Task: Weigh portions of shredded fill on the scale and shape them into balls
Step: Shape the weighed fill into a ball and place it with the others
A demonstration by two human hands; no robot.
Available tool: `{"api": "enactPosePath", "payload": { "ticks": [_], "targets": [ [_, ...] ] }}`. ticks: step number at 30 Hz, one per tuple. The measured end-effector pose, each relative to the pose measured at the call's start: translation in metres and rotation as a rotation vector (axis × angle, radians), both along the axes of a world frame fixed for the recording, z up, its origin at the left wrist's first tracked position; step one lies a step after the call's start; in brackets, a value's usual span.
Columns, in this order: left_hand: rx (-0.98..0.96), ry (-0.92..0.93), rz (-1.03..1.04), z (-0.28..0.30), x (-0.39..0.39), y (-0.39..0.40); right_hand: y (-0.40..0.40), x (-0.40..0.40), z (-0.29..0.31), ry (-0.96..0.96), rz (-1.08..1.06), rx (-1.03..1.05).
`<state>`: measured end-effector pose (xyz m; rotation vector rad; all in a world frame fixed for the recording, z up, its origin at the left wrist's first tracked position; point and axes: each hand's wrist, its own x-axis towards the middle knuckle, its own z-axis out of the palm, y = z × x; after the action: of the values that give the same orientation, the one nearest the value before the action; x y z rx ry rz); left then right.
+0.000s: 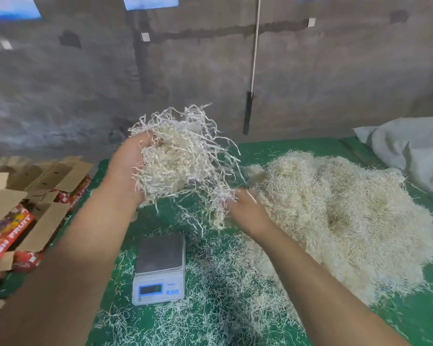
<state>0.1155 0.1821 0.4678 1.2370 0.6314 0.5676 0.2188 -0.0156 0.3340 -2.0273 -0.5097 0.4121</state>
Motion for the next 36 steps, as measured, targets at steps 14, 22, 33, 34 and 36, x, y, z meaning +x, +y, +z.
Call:
{"api": "enactPosePath", "payload": {
  "ticks": [14, 22, 33, 34, 36],
  "targets": [
    [-0.168, -0.101, 0.047, 0.001, -0.032, 0.009, 0.012, -0.021, 0.083, 0.61, 0.239, 0.605],
    [-0.112, -0.224, 0.086, -0.001, -0.002, -0.038, 0.056, -0.065, 0.117, 0.587, 0.015, 0.515],
    [0.142, -0.403, 0.074, 0.016, 0.003, -0.056, 0.1, -0.072, 0.156, 0.328, -0.067, 0.82],
    [0.107, -0.425, 0.036, 0.013, -0.002, -0.061, 0.101, -0.071, 0.161, 0.352, -0.089, 0.813],
    [0.05, -0.457, 0.014, 0.004, -0.011, -0.068, 0.101, -0.063, 0.165, 0.418, -0.124, 0.852]
  ]
}}
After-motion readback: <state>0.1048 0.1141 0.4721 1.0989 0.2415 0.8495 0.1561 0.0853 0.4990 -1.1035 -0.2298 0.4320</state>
